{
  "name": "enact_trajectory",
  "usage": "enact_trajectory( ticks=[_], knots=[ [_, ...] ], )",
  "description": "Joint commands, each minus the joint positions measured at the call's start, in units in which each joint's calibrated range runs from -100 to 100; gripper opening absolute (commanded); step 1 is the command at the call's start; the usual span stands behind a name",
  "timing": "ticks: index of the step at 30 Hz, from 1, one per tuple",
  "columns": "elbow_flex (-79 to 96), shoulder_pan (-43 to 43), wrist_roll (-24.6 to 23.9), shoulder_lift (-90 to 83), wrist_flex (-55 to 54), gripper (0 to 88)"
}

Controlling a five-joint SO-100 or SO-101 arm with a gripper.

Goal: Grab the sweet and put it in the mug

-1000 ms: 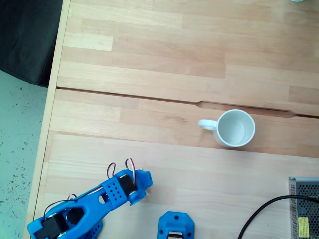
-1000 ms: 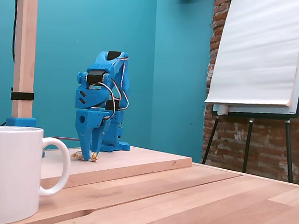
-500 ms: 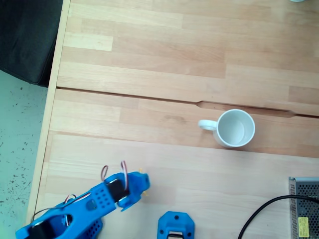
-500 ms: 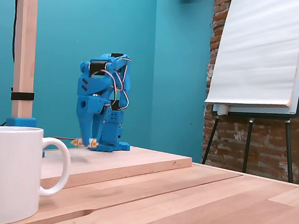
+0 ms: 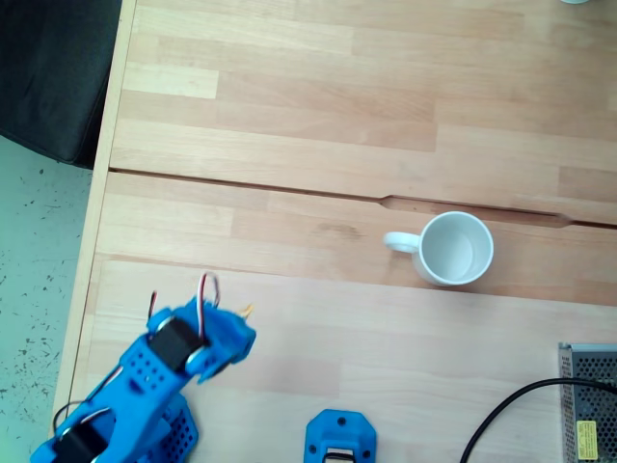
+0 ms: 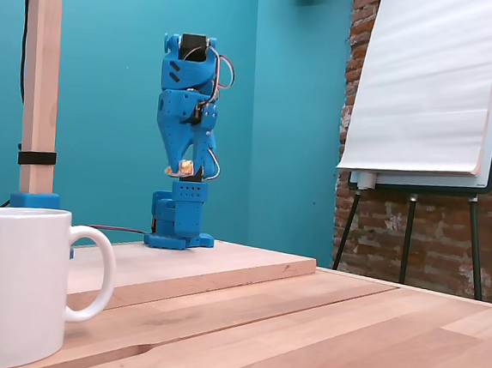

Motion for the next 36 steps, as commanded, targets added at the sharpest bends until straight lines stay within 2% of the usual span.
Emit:
enact_trajectory(
  ticks=[1,4,8,11,26,36],
  knots=[
    [-15.33,-1.79,-12.06,6.77,0.58,0.0],
    [-27.11,-1.71,-20.32,13.14,-0.71,0.0],
    [-41.20,1.26,-29.74,20.19,-7.57,0.0],
    [-48.87,3.66,-33.50,24.93,-14.02,0.0],
    [-53.78,16.95,-34.68,39.38,-37.33,0.0],
    [-53.78,17.89,-35.65,48.16,-56.52,0.0]
  ],
)
